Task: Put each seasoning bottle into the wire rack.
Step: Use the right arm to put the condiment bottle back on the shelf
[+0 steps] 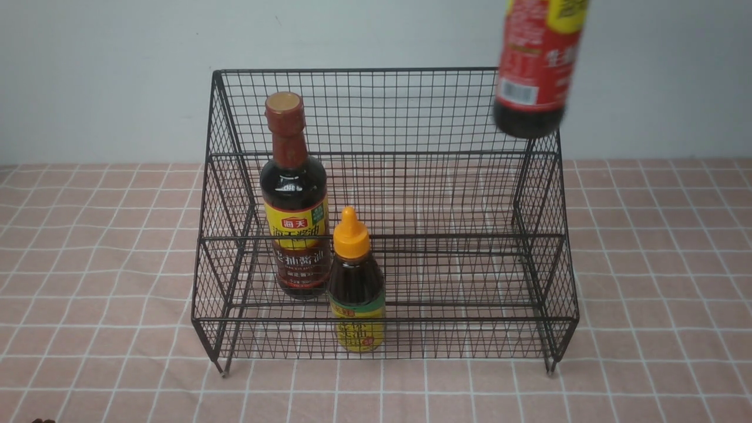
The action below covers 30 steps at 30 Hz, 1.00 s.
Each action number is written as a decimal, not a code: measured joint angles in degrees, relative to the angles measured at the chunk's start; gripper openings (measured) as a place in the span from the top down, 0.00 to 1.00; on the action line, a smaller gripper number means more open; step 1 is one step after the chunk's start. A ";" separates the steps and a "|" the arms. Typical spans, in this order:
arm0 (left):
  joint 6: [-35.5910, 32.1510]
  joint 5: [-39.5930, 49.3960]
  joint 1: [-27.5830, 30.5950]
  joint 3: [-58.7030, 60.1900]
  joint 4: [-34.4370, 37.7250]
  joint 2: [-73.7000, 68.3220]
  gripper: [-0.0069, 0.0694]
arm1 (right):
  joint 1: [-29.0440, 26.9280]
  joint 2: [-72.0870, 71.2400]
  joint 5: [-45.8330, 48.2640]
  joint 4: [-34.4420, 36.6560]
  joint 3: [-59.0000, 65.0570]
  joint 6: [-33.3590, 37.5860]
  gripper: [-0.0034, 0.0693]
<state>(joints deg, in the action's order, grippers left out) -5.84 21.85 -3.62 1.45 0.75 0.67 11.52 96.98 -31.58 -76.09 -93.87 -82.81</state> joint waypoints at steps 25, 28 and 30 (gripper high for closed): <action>0.00 -0.01 0.00 0.00 0.00 0.00 0.92 | 1.28 8.69 -7.43 -25.00 -0.64 -11.15 0.58; 0.00 -0.01 0.00 0.00 0.00 0.00 0.92 | 1.28 9.26 -7.76 -25.00 -0.64 -12.49 0.58; 0.00 -0.01 0.00 0.00 0.00 0.00 0.92 | 1.28 9.52 -7.69 -25.00 -0.64 -12.67 0.58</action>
<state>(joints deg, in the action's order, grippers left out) -5.84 21.84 -3.62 1.45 0.75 0.67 12.80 106.50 -39.27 -101.08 -94.51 -95.48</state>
